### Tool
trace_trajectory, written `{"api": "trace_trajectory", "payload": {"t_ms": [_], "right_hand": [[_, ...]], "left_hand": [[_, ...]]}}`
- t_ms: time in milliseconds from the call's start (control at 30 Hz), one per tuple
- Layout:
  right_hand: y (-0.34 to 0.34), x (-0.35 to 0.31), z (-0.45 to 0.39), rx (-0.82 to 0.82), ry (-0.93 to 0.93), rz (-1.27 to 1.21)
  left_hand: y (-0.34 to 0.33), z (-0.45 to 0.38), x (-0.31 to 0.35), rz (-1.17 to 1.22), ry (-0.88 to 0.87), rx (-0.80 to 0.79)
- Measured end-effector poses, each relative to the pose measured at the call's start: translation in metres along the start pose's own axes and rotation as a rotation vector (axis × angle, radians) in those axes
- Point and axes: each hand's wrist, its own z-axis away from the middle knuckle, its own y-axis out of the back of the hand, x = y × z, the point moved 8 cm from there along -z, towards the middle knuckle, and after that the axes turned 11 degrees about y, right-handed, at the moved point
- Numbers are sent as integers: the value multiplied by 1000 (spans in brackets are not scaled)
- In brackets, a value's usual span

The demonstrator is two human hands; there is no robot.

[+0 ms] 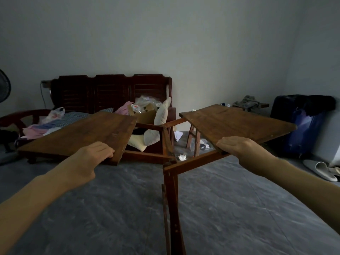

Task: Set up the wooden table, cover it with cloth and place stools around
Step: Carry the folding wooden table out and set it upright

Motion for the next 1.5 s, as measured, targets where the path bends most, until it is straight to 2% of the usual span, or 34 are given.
{"api": "trace_trajectory", "payload": {"t_ms": [267,433,633,767,933,1067,1167,1367,1500], "right_hand": [[3,-4,1,-22,24,25],[4,3,1,-54,-22,-62],[-4,11,-6,-177,-98,-118],[-10,-14,-27,-156,15,-125],[-36,-49,-47,-279,12,-218],[-55,-64,-49,-365,20,-273],[-71,-74,-54,-367,48,-292],[-108,-115,-78,-398,180,-343],[-123,-138,-89,-429,267,-324]], "left_hand": [[0,2,7,-3,-4,30],[0,-1,19,8,3,40],[6,-23,27,-45,-6,22],[-5,-35,69,-24,-67,3],[-40,-34,96,46,-54,-144],[-43,-26,98,62,9,-183],[-44,-18,97,82,57,-209],[-64,21,77,194,193,-250],[-90,42,70,251,220,-233]]}}
